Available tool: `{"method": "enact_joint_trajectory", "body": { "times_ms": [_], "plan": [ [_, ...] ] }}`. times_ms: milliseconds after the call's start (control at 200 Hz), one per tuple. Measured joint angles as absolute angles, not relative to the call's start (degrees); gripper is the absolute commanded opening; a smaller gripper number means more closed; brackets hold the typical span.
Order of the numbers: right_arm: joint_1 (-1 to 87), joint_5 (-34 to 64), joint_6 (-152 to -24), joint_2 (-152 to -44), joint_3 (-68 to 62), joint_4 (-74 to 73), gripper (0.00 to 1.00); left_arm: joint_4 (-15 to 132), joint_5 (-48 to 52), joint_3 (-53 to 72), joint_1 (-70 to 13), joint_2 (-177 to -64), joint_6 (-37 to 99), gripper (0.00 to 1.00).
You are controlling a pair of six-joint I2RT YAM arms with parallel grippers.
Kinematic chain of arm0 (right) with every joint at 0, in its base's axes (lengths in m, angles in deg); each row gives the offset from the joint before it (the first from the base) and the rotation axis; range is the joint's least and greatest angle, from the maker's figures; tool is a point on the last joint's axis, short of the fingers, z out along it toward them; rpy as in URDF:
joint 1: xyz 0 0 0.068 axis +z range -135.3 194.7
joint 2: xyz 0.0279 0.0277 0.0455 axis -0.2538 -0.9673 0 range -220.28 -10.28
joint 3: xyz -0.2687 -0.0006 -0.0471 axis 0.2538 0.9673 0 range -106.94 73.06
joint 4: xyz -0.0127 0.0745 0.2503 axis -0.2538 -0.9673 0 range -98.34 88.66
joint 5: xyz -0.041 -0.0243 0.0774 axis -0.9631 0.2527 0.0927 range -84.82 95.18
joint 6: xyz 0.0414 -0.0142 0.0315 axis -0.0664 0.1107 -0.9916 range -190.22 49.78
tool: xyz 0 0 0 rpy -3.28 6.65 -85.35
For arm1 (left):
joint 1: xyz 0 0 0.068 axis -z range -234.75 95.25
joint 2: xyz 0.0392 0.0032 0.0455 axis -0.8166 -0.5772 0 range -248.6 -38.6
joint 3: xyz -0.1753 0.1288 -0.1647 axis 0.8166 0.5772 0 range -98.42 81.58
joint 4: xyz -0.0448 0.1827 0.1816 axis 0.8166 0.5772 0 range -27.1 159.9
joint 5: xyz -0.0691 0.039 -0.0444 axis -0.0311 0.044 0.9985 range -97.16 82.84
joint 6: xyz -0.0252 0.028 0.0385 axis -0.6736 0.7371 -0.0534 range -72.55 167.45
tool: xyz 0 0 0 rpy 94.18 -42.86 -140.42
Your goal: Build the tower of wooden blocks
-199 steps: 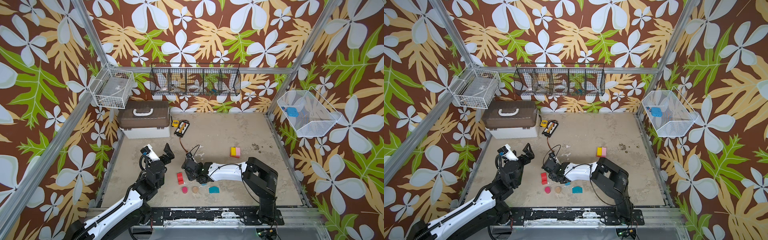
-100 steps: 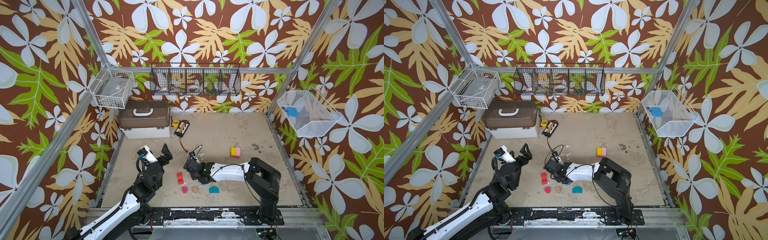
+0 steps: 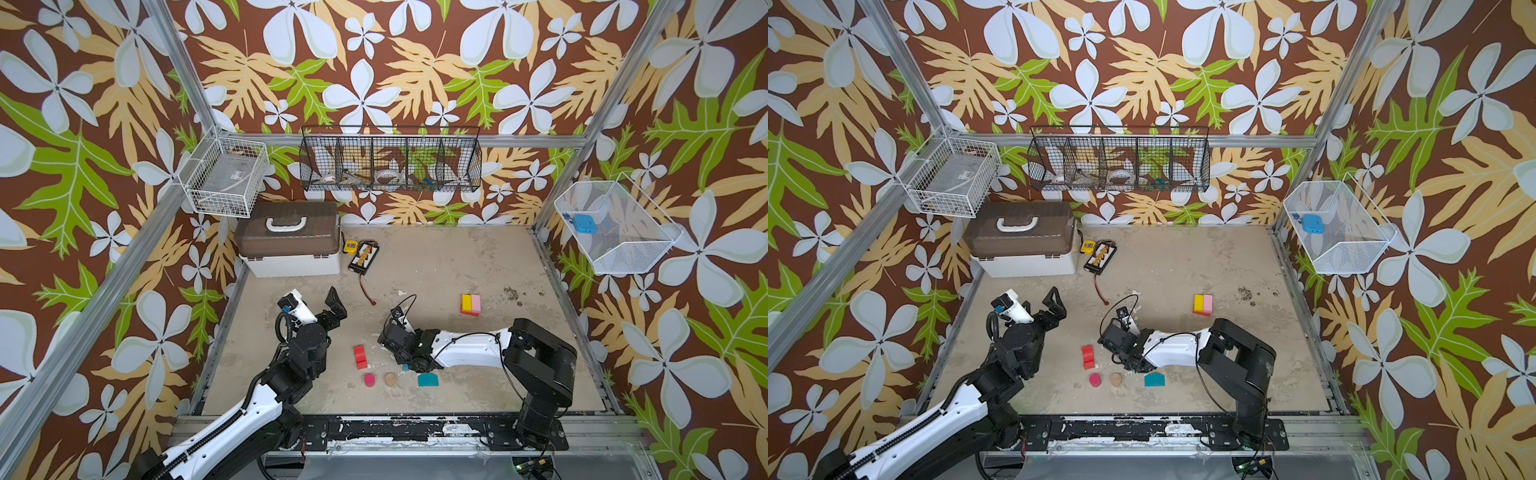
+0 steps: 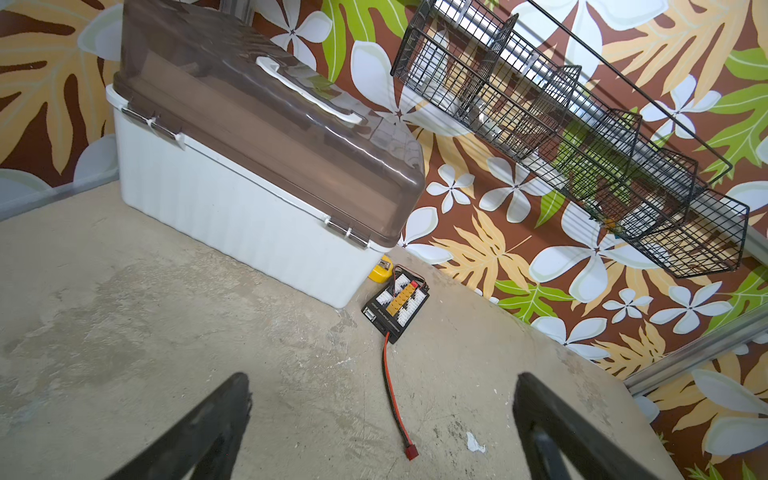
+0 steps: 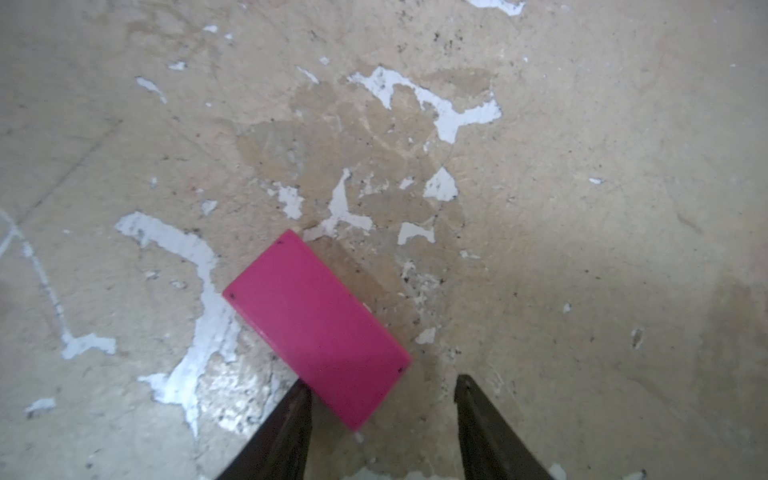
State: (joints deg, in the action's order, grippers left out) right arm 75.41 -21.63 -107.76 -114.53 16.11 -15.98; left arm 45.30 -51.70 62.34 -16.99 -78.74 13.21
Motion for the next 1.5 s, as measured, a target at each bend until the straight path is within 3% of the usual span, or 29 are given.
{"method": "enact_joint_trajectory", "body": {
  "times_ms": [340, 445, 706, 881, 1211, 1501],
  "plan": [
    [73.6, -23.2, -108.9, -112.6, 19.1, -14.2, 0.56, 45.3, -51.7, 62.3, -17.0, -78.6, 13.2, 1.0],
    [74.2, -23.0, -108.9, -110.1, 19.8, -14.3, 0.64, 45.3, -51.7, 62.3, -17.0, -78.9, 13.2, 1.0],
    [81.9, -24.8, -109.0, -103.7, 19.9, -13.9, 0.73, 45.3, -51.6, 62.6, -18.0, -79.9, 12.9, 1.0],
    [87.3, -26.8, -108.9, -101.8, 19.4, -12.7, 0.77, 45.8, -47.8, 63.2, -23.7, -81.9, 10.5, 1.0],
    [90.8, -22.3, -107.0, -106.0, 14.5, -9.9, 0.81, 48.2, -42.8, 63.4, -28.3, -80.7, 7.0, 1.0],
    [90.9, -18.1, -105.9, -116.6, 7.7, -9.6, 0.8, 48.6, -42.6, 63.8, -28.4, -79.5, 7.0, 1.0]
  ]
}}
